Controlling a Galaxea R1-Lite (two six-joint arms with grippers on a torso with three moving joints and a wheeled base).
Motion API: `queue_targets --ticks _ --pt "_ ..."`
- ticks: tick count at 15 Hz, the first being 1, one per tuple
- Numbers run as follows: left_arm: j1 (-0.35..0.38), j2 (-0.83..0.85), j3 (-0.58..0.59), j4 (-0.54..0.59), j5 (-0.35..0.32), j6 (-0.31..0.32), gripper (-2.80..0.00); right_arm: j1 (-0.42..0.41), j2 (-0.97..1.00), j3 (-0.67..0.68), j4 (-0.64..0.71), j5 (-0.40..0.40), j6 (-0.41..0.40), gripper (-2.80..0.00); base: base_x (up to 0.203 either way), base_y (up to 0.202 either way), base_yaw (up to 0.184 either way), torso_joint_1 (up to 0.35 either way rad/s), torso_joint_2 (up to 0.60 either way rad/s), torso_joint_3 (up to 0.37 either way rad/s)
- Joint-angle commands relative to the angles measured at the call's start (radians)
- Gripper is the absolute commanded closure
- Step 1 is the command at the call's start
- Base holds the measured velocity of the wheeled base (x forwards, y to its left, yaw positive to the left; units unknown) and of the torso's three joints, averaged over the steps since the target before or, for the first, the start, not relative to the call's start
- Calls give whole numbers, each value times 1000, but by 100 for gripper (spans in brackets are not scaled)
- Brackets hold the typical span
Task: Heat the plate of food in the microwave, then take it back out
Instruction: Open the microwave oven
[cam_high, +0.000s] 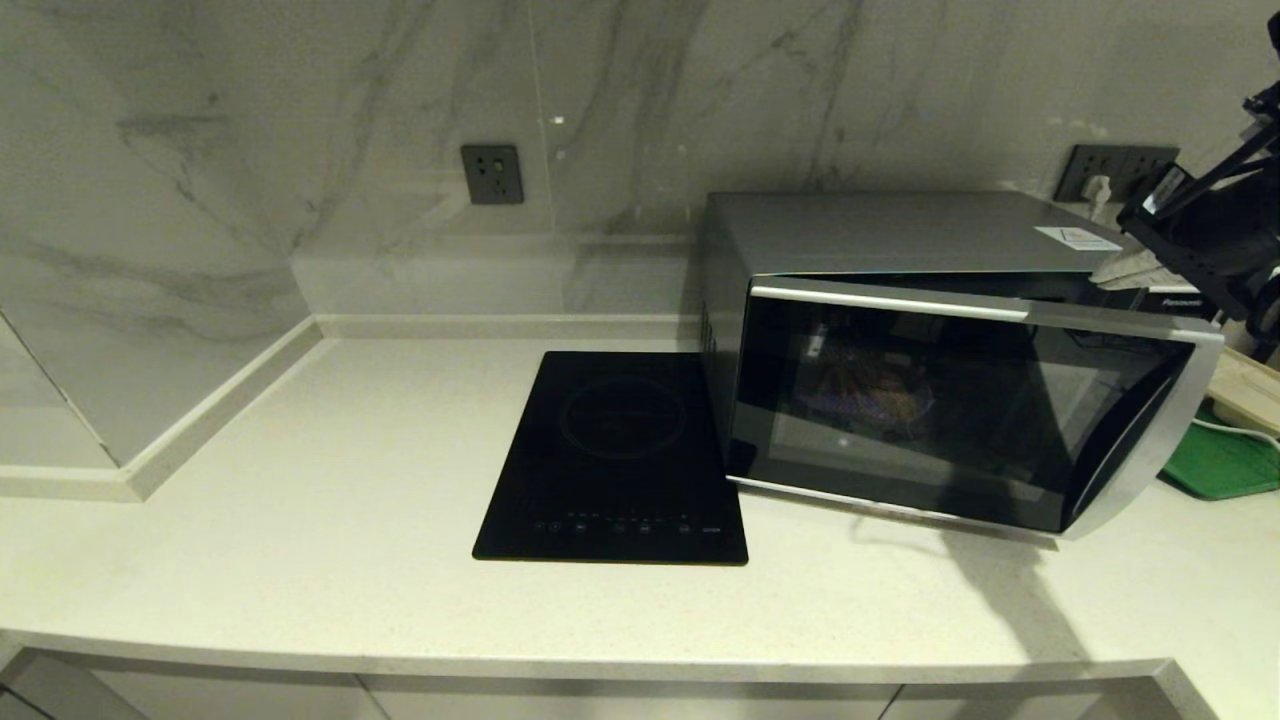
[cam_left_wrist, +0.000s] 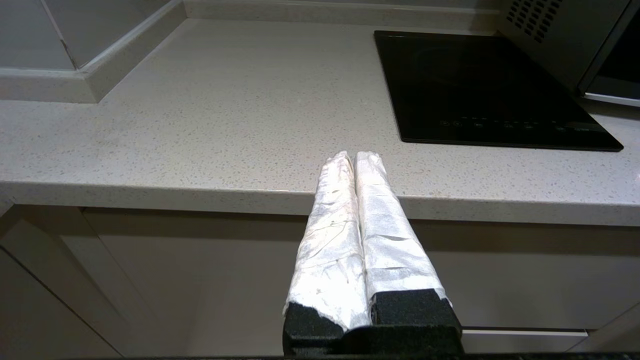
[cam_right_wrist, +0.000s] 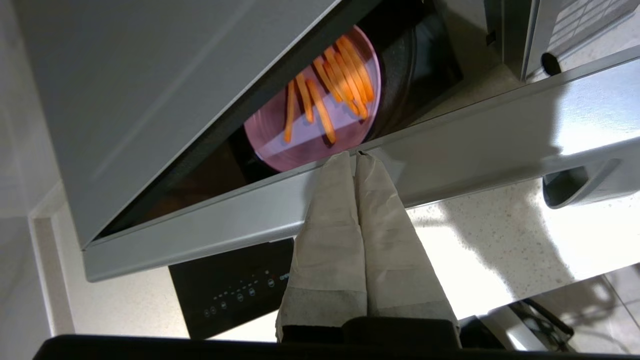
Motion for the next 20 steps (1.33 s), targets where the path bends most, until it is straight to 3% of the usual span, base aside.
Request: queue_targets --ticks 1,12,20 --pt "0 0 0 0 0 -1 0 -22 42 1 2 -2 4 0 0 0 0 0 0 0" --pt "0 0 0 0 0 -1 0 -47 107 2 -57 9 4 0 0 0 0 0 0 0" --pt "1 0 0 0 0 -1 0 -33 -5 10 128 82 -16 0 0 0 0 0 0 0"
